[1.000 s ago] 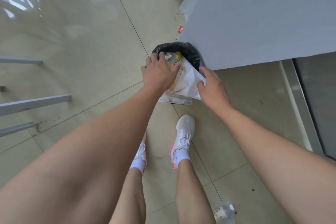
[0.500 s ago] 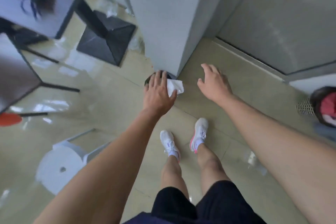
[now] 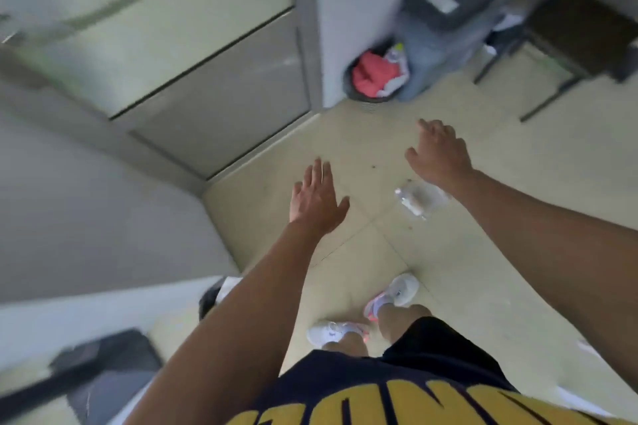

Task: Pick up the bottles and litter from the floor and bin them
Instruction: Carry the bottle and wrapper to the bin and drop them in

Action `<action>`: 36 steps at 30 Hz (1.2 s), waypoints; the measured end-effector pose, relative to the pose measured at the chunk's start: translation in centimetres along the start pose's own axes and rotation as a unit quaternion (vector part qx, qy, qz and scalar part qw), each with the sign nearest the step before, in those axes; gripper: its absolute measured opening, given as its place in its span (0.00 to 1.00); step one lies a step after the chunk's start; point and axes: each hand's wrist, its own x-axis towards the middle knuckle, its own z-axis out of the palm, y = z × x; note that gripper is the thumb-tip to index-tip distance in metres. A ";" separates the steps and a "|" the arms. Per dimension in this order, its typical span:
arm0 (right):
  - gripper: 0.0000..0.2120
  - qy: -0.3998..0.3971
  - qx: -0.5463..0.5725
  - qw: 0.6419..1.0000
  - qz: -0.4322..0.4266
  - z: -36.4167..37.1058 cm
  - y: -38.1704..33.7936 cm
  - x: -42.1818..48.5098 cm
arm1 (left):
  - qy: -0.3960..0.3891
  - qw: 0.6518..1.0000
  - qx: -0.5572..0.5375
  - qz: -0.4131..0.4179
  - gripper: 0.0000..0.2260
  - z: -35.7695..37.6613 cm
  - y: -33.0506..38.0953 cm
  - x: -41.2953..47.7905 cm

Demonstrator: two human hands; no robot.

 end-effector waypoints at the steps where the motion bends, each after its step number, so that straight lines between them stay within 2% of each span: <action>1: 0.31 0.003 0.010 0.999 0.036 -0.7 3.4 0.1 | -0.010 0.999 0.017 0.035 0.40 -0.3 3.0 1.9; 7: 0.31 0.008 0.064 0.978 0.200 -2.2 20.4 -1.2 | -0.051 0.973 0.106 0.197 0.38 0.4 18.5 9.5; 11: 0.33 -0.010 0.079 0.967 0.240 -2.4 26.5 -2.0 | -0.086 0.960 0.127 0.232 0.39 1.6 23.6 12.6; 18: 0.39 -0.059 0.103 0.968 0.223 0.6 28.8 3.7 | -0.154 0.953 0.133 0.223 0.39 3.9 24.4 19.1; 21: 0.40 -0.102 0.073 0.972 0.197 2.4 28.3 7.6 | -0.175 0.958 0.108 0.198 0.39 4.8 23.0 23.1; 25: 0.43 -0.164 0.039 0.962 0.217 5.2 28.4 13.6 | -0.212 0.958 0.083 0.172 0.40 7.5 22.2 30.6; 31: 0.42 -0.182 0.038 0.963 0.194 6.4 30.7 20.8 | -0.233 0.954 0.060 0.179 0.41 9.0 26.6 38.2; 36: 0.42 -0.199 0.030 0.968 0.151 9.2 34.6 25.9 | -0.248 0.961 0.011 0.125 0.42 12.9 30.4 40.5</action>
